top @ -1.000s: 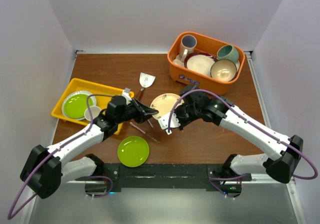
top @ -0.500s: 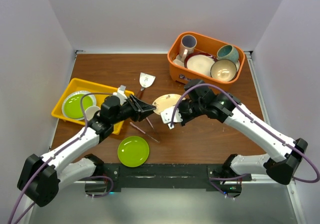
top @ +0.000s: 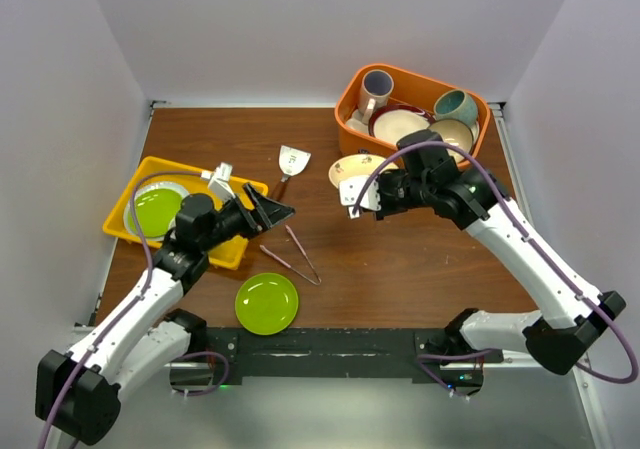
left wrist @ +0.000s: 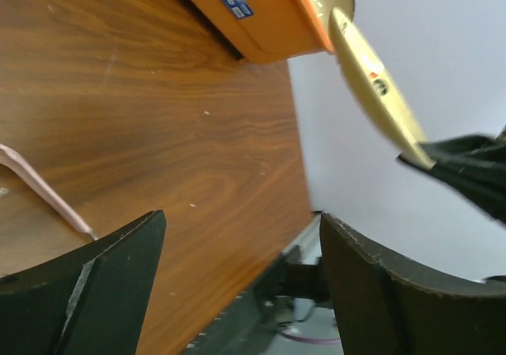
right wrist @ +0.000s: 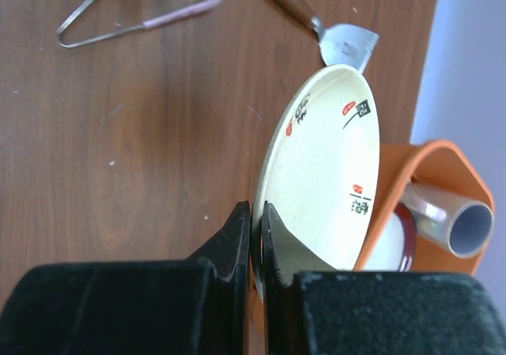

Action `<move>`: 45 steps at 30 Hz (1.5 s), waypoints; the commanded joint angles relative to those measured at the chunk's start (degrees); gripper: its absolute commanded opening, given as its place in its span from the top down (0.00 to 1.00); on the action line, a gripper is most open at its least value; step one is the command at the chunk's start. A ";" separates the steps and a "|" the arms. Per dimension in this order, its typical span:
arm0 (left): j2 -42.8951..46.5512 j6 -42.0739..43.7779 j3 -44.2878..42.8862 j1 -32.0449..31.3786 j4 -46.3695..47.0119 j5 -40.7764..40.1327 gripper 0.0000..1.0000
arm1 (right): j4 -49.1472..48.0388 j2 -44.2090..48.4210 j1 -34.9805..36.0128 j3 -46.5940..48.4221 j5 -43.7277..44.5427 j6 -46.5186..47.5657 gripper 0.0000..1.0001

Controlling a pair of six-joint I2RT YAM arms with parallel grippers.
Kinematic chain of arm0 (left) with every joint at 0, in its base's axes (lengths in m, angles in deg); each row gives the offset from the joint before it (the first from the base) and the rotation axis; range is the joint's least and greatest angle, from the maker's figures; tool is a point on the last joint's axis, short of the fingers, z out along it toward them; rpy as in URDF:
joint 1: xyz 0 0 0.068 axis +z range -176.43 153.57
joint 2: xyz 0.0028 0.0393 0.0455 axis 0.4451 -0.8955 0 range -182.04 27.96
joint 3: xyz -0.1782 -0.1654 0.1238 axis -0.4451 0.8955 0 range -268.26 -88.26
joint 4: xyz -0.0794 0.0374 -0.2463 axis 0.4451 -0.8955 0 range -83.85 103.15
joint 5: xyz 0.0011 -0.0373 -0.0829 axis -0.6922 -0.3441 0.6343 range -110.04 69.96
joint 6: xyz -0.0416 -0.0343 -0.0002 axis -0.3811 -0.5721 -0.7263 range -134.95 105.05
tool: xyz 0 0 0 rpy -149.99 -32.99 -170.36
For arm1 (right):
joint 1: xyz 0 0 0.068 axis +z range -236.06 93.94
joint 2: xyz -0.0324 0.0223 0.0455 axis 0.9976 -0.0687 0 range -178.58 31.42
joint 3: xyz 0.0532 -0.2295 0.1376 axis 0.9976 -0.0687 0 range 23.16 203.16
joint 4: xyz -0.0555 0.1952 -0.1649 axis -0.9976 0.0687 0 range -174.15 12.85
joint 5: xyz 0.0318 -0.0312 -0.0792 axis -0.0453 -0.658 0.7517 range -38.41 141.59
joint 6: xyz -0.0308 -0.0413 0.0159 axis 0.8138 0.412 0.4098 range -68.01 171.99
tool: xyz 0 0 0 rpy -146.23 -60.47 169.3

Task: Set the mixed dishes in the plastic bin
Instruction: Pick up the plate at the center of the board, then place the plate in the plastic bin.

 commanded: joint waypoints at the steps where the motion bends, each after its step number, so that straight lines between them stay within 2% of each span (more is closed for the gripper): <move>1: 2.36 16.63 -7.08 0.48 -10.07 -3.77 0.14 | -4.75 -0.73 -2.50 4.27 6.94 -1.48 1.00; 5: 5.00 26.29 -9.72 0.48 -17.29 -8.52 0.12 | -8.44 -3.72 -5.32 5.85 9.49 -2.27 1.00; 11: 8.78 31.32 -9.64 0.48 -23.44 -11.95 0.12 | -13.01 -10.56 -9.19 10.06 12.30 -2.80 1.00; 26: 11.60 31.42 -5.77 0.48 -23.63 -11.43 0.12 | -22.94 -27.71 -17.98 18.85 17.14 -4.20 1.00; 36: 12.83 31.59 -4.98 0.48 -24.59 -11.52 0.12 | -27.43 -34.57 -22.28 19.21 17.49 -5.00 1.00; 45: 13.00 31.50 -4.71 0.48 -24.77 -10.82 0.11 | -32.44 -39.31 -22.73 17.10 17.23 -5.35 0.92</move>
